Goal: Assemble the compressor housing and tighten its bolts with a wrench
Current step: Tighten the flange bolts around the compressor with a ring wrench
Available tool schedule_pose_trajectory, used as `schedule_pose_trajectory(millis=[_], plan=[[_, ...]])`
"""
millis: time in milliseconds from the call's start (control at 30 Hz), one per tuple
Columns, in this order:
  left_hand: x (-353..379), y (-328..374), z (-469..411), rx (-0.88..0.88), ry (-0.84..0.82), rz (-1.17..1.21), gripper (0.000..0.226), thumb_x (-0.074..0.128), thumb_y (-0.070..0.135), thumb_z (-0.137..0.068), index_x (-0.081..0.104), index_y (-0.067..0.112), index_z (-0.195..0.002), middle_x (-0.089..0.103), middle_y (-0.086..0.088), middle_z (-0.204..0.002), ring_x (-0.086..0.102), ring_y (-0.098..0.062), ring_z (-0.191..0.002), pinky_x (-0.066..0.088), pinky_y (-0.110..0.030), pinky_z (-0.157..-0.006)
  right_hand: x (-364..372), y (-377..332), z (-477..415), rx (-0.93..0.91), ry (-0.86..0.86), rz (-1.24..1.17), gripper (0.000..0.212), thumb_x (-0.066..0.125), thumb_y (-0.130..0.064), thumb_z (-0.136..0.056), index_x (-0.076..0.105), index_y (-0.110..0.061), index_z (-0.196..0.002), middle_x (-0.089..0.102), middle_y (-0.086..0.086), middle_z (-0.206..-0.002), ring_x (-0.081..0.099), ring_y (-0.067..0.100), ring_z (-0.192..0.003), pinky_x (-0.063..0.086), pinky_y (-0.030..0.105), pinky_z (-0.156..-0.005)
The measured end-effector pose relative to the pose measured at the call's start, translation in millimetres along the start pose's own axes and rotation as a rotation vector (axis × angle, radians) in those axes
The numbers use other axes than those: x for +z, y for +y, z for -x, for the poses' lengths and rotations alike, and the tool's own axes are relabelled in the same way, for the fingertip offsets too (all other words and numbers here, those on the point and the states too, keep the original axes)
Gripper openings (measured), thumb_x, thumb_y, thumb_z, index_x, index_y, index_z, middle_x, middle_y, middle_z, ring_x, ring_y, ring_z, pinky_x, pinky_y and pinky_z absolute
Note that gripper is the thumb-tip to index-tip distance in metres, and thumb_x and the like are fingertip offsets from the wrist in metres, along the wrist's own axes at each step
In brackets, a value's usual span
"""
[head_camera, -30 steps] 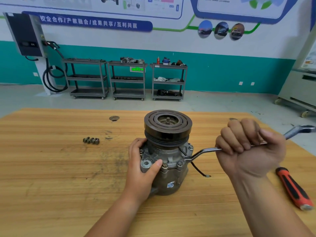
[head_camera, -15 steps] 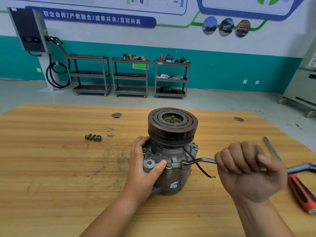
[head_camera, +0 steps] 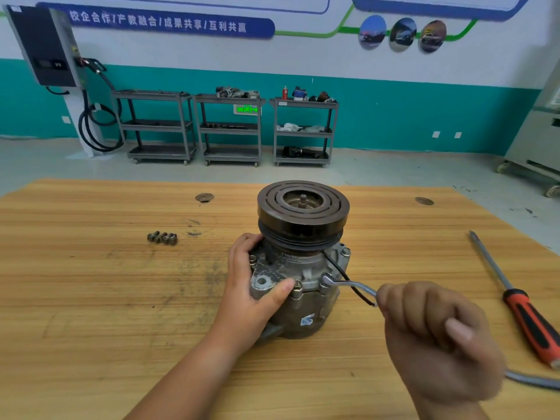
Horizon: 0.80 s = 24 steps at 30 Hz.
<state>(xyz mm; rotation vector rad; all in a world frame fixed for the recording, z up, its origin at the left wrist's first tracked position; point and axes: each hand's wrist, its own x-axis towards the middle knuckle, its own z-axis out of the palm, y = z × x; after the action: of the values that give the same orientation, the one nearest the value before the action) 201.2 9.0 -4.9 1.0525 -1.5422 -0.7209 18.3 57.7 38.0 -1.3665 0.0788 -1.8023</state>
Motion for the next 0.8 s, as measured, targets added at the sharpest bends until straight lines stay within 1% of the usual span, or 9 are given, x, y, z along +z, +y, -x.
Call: schedule_pose_trajectory(millis=[67, 133, 167, 267, 400, 500, 567, 633, 800], plan=[[-1, 1, 0, -0.015, -0.013, 0.008, 0.072, 0.061, 0.062, -0.06, 0.032, 0.048, -0.124, 0.032, 0.012, -0.141, 0.035, 0.0, -0.13, 0.033, -0.025, -0.108, -9, -2, -8, 0.056, 0.011, -0.046, 0.041, 0.066, -0.027, -0.072, 0.03, -0.02, -0.053, 0.023, -0.003, -0.047, 0.022, 0.012, -0.043, 0.027, 0.021, -0.051], [-3, 0, 0, -0.029, -0.036, 0.002, 0.08, 0.068, 0.06, -0.053, 0.03, 0.051, -0.124, 0.031, 0.009, -0.143, 0.035, -0.006, -0.132, 0.032, -0.028, -0.11, -14, -5, -19, 0.107, -0.08, -0.013, 0.04, 0.064, -0.028, -0.075, 0.03, -0.02, -0.055, 0.024, -0.004, -0.049, 0.022, 0.012, -0.043, 0.024, 0.022, -0.051], [-4, -1, 0, -0.029, -0.05, -0.009, 0.086, 0.072, 0.058, -0.049, 0.028, 0.053, -0.123, 0.03, 0.008, -0.144, 0.035, -0.007, -0.132, 0.032, -0.025, -0.11, -15, -6, -23, 0.123, -0.132, 0.014, 0.04, 0.063, -0.029, -0.076, 0.03, -0.02, -0.056, 0.025, -0.005, -0.049, 0.023, 0.012, -0.043, 0.023, 0.022, -0.051], [-4, -6, -1, -0.005, -0.063, -0.044, 0.098, 0.084, 0.048, -0.043, 0.026, 0.058, -0.122, 0.028, 0.011, -0.143, 0.034, -0.005, -0.132, 0.027, -0.002, -0.1, -16, -8, -24, 0.131, -0.229, 0.079, 0.041, 0.061, -0.029, -0.079, 0.028, -0.019, -0.057, 0.023, -0.004, -0.051, 0.024, 0.012, -0.045, 0.021, 0.024, -0.053], [-1, -11, -1, 0.033, -0.03, -0.027, 0.094, 0.078, 0.055, -0.043, 0.029, 0.055, -0.123, 0.024, 0.022, -0.142, 0.032, 0.0, -0.132, 0.026, 0.0, -0.099, -9, -9, -18, 0.087, -0.241, 0.158, 0.043, 0.06, -0.031, -0.079, 0.025, -0.02, -0.055, 0.02, -0.003, -0.052, 0.022, 0.011, -0.046, 0.018, 0.027, -0.051], [3, -12, -1, 0.047, 0.005, -0.014, 0.092, 0.077, 0.052, -0.045, 0.027, 0.066, -0.12, 0.026, 0.022, -0.141, 0.032, 0.002, -0.131, 0.026, -0.001, -0.099, 3, -15, -14, 0.004, -0.351, 0.462, 0.029, 0.05, -0.02, -0.073, 0.027, -0.02, -0.057, 0.02, -0.002, -0.054, 0.024, 0.013, -0.048, 0.019, 0.03, -0.049], [6, -12, 0, 0.074, 0.042, -0.025, 0.091, 0.076, 0.05, -0.046, 0.029, 0.058, -0.123, 0.027, 0.023, -0.14, 0.033, -0.001, -0.131, 0.026, -0.002, -0.1, 13, -15, -8, -0.088, -0.478, 0.705, 0.02, 0.043, -0.014, -0.071, 0.028, -0.02, -0.06, 0.022, -0.003, -0.06, 0.027, 0.015, -0.051, 0.021, 0.027, -0.053], [8, -14, 0, 0.097, 0.07, -0.033, 0.088, 0.075, 0.049, -0.047, 0.033, 0.047, -0.124, 0.028, 0.021, -0.139, 0.034, -0.005, -0.132, 0.026, -0.004, -0.102, 22, -13, -4, -0.157, -0.497, 0.842, 0.02, 0.044, -0.014, -0.071, 0.028, -0.021, -0.061, 0.022, -0.006, -0.064, 0.027, 0.013, -0.053, 0.021, 0.021, -0.057], [9, -14, -1, 0.11, 0.079, -0.045, 0.088, 0.074, 0.05, -0.047, 0.032, 0.044, -0.125, 0.024, 0.026, -0.138, 0.026, 0.016, -0.128, 0.022, 0.001, -0.1, 26, -13, -11, -0.108, -0.471, 0.806, 0.023, 0.044, -0.018, -0.075, 0.026, -0.023, -0.062, 0.019, -0.009, -0.063, 0.025, 0.006, -0.053, 0.019, 0.016, -0.056]])
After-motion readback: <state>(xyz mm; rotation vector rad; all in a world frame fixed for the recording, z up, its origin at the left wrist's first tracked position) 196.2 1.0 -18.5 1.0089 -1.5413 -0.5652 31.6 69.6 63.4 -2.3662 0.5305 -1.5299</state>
